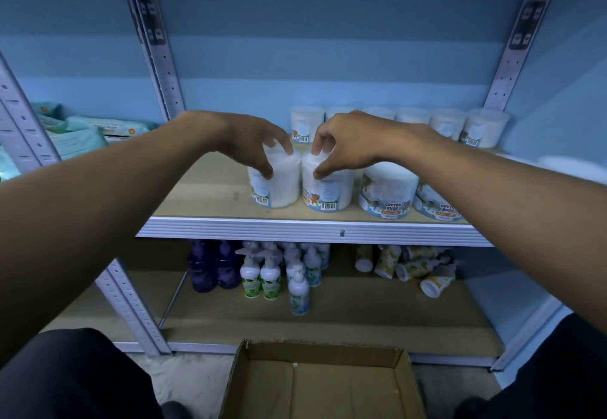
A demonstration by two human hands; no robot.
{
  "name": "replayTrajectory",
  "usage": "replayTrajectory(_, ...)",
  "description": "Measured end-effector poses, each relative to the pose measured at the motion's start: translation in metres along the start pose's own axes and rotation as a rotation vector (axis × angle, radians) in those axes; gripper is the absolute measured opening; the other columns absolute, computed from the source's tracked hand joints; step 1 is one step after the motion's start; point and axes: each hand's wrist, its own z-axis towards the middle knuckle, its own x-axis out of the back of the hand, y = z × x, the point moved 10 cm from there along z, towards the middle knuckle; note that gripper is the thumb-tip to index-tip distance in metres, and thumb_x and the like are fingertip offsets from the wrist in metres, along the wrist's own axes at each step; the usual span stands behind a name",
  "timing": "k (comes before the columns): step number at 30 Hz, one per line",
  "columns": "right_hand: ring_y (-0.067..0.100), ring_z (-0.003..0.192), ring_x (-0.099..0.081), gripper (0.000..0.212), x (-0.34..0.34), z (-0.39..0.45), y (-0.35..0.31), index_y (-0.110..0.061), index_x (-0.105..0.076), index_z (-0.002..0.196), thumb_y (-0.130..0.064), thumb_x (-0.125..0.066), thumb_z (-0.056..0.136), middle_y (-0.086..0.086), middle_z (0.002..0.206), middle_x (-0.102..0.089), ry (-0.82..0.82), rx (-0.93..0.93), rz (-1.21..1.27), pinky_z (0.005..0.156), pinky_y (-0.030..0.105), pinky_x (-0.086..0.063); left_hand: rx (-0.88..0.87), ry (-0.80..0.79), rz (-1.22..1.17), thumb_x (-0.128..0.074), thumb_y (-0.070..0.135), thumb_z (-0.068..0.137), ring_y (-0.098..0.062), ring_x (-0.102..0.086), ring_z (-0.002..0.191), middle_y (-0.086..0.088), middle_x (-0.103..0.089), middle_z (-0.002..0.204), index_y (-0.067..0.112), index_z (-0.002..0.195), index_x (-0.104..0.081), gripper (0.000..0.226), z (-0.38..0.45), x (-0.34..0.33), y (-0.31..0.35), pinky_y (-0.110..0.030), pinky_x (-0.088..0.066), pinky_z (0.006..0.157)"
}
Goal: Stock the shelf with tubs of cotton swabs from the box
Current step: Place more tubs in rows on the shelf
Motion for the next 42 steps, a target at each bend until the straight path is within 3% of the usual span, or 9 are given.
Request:
replayTrajectory(8, 0.021, 0.094, -0.065, 0.021, 0.001, 0.004, -0.005, -0.024, -0.076, 0.082, -0.038, -0.087, 0.073, -0.004, 0.091, -0.067, 0.108, -0.010, -0.055, 0.071, 0.032, -0.054, 0.026, 0.063, 0.027, -0.074, 0.050, 0.078, -0.019, -0.057, 0.112, 0.006, -0.057, 0.128, 0.042, 0.129, -0.057, 0.054, 0.003, 0.005, 0.003, -0.035, -0.052, 0.094)
replayTrajectory(15, 0.016, 0.094, -0.067, 0.018, 0.003, -0.004, -0.005, -0.025, -0.077, 0.085, -0.025, -0.089, 0.072, -0.007, 0.091, -0.071, 0.060, 0.009, -0.020, 0.081, 0.036, -0.058, 0.114, 0.144, 0.118, -0.071, 0.064, 0.070, -0.023, -0.069, 0.091, 0.004, -0.064, 0.114, 0.037, 0.120, -0.063, 0.057, 0.005, 0.006, 0.001, -0.036, -0.055, 0.083)
replayTrajectory(18, 0.013, 0.101, -0.063, 0.022, 0.007, -0.006, -0.007, -0.027, -0.078, 0.096, -0.025, -0.086, 0.075, -0.009, 0.097, -0.071, 0.032, 0.023, -0.041, 0.087, 0.036, -0.056, 0.155, 0.135, 0.156, -0.068, 0.073, 0.068, -0.022, -0.070, 0.081, 0.002, -0.062, 0.114, 0.031, 0.127, -0.057, 0.073, 0.004, 0.009, 0.001, -0.036, -0.056, 0.077)
replayTrajectory(20, 0.014, 0.104, -0.058, 0.028, 0.014, -0.006, -0.009, -0.027, -0.077, 0.102, -0.038, -0.084, 0.077, -0.008, 0.100, -0.068, 0.080, 0.015, -0.052, 0.086, 0.037, -0.055, 0.165, 0.085, 0.164, -0.065, 0.080, 0.061, -0.024, -0.068, 0.094, 0.003, -0.057, 0.129, 0.036, 0.136, -0.048, 0.089, 0.006, 0.011, 0.001, -0.039, -0.054, 0.087)
replayTrajectory(23, 0.020, 0.105, -0.059, 0.043, 0.010, -0.002, -0.013, -0.025, -0.076, 0.101, -0.055, -0.082, 0.071, 0.000, 0.106, -0.065, 0.123, -0.008, -0.080, 0.083, 0.038, -0.056, 0.143, -0.016, 0.127, -0.072, 0.068, 0.068, -0.026, -0.049, 0.129, 0.005, -0.039, 0.151, 0.039, 0.146, -0.036, 0.091, 0.008, 0.008, 0.000, -0.045, -0.046, 0.104)
replayTrajectory(28, 0.021, 0.104, -0.065, 0.033, 0.002, -0.003, -0.013, -0.028, -0.079, 0.103, -0.037, -0.089, 0.072, -0.004, 0.093, -0.063, 0.108, 0.011, -0.057, 0.084, 0.034, -0.056, 0.129, -0.061, -0.087, -0.079, 0.029, 0.080, -0.027, -0.051, 0.123, 0.000, -0.045, 0.145, 0.033, 0.146, -0.043, 0.075, 0.008, 0.003, -0.003, -0.038, -0.056, 0.092)
replayTrajectory(34, 0.019, 0.102, -0.066, 0.032, 0.004, -0.009, -0.004, -0.028, -0.080, 0.101, -0.027, -0.090, 0.071, -0.003, 0.104, -0.072, 0.110, 0.012, -0.034, 0.084, 0.036, -0.057, 0.119, -0.026, -0.125, -0.083, 0.039, 0.074, -0.026, -0.058, 0.105, 0.001, -0.054, 0.129, 0.027, 0.133, -0.060, 0.065, 0.014, 0.004, -0.002, -0.031, -0.060, 0.071)
replayTrajectory(39, 0.017, 0.101, -0.066, 0.033, 0.005, -0.011, -0.001, -0.027, -0.080, 0.101, -0.025, -0.091, 0.071, -0.003, 0.103, -0.073, 0.081, 0.020, -0.051, 0.086, 0.037, -0.057, 0.146, 0.009, -0.114, -0.081, 0.051, 0.070, -0.026, -0.064, 0.096, 0.000, -0.057, 0.124, 0.021, 0.127, -0.065, 0.066, 0.014, 0.006, 0.002, -0.036, -0.062, 0.072)
replayTrajectory(42, 0.014, 0.097, -0.063, 0.034, 0.013, -0.011, -0.003, -0.029, -0.078, 0.100, -0.037, -0.091, 0.069, -0.007, 0.097, -0.069, 0.107, 0.008, -0.025, 0.084, 0.035, -0.056, 0.151, 0.029, -0.090, -0.077, 0.061, 0.068, -0.024, -0.064, 0.093, 0.000, -0.057, 0.127, 0.021, 0.131, -0.060, 0.076, 0.012, 0.009, 0.003, -0.037, -0.062, 0.075)
